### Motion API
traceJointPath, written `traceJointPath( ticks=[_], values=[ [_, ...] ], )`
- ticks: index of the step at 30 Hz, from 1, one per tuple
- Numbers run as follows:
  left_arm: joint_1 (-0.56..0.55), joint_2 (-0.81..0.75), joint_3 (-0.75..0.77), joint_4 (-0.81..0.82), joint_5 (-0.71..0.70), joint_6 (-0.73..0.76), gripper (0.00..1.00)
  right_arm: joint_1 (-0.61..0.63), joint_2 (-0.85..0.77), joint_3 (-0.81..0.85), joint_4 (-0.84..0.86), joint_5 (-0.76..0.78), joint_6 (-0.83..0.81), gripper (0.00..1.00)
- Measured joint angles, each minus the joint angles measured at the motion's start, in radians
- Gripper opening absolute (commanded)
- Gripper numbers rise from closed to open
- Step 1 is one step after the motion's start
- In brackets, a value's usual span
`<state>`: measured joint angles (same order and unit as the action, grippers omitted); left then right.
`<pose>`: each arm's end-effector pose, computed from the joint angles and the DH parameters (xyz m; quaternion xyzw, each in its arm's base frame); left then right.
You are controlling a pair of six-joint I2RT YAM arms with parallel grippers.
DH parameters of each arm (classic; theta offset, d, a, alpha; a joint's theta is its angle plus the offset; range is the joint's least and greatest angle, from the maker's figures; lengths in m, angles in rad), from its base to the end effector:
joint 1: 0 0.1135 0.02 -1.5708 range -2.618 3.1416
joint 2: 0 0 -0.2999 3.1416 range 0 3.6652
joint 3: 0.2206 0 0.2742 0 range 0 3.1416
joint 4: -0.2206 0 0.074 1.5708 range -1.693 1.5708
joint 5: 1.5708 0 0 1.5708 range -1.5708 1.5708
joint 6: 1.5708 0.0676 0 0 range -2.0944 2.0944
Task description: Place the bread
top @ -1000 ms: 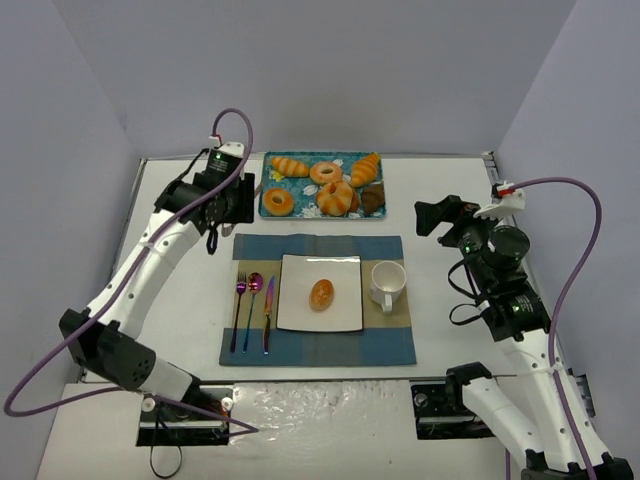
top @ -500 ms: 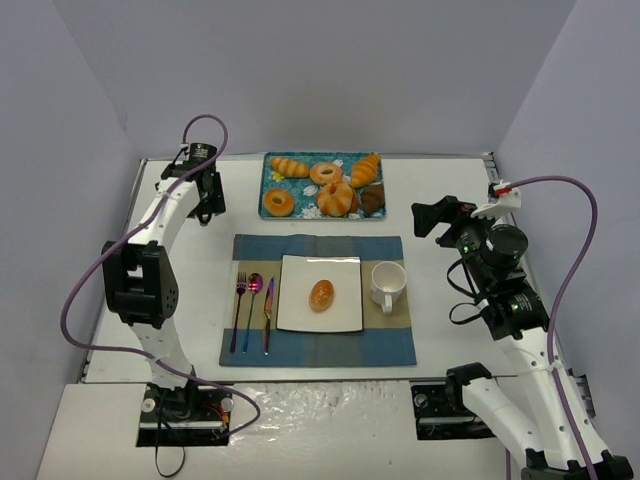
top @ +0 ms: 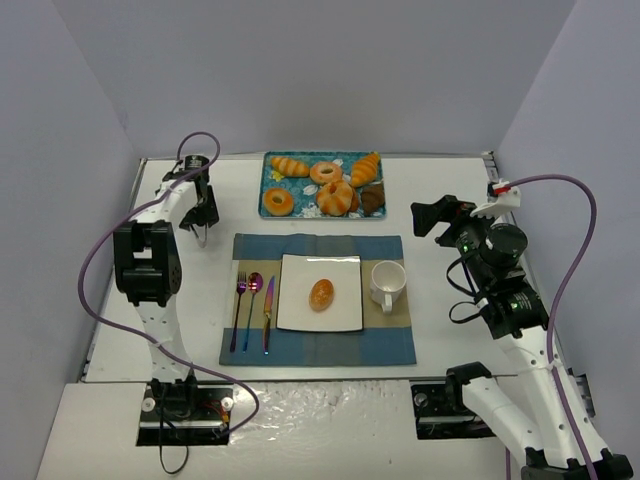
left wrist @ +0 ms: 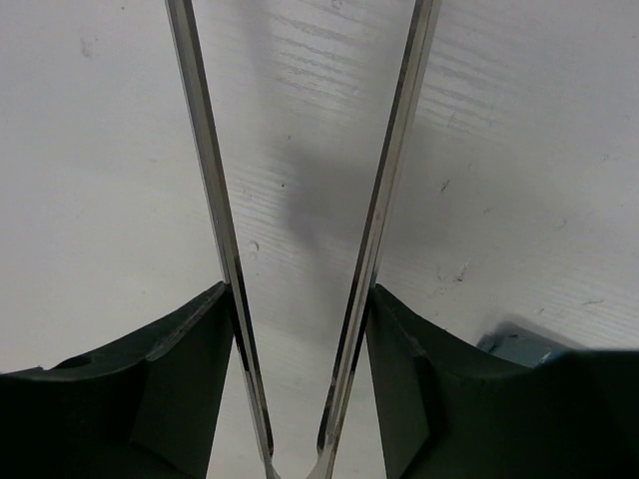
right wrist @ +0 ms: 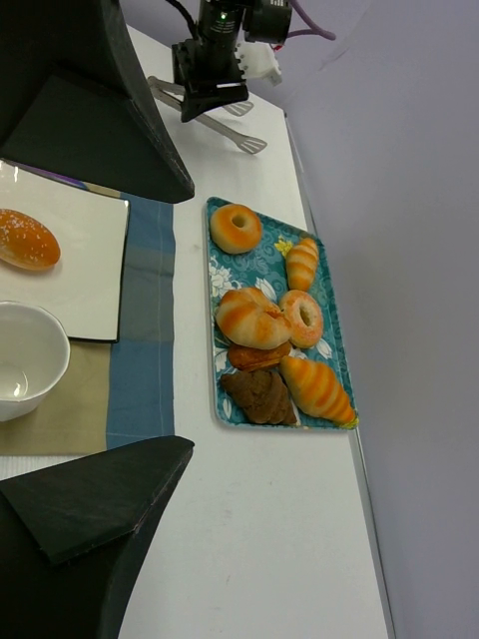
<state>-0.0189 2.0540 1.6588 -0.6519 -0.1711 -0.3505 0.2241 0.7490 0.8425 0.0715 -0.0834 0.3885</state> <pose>0.4998 0.0021 0.2097 -0.1806 0.9455 0.0338 0.2687 0.1943 0.0501 0.4256 0.0213 0.6463 0.2556 0.7187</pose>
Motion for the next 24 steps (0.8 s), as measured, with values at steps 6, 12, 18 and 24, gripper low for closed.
traceJointPath(
  ticks=[6,12,18,24],
  values=[
    [0.0,0.048,0.0,0.012,0.019,-0.005,0.52,0.0,0.0,0.0,0.0,0.0,0.0,1.0],
    [0.0,0.079,-0.001,0.025,0.026,-0.016,0.59,0.0,0.0,0.0,0.0,-0.001,0.0,1.0],
    [0.002,0.079,-0.001,0.028,0.033,-0.021,0.63,0.0,0.005,0.003,0.0,-0.003,0.0,1.0],
    [0.003,0.077,-0.001,0.027,0.033,-0.024,0.68,0.0,0.009,0.003,-0.001,-0.004,0.0,1.0]
  ],
)
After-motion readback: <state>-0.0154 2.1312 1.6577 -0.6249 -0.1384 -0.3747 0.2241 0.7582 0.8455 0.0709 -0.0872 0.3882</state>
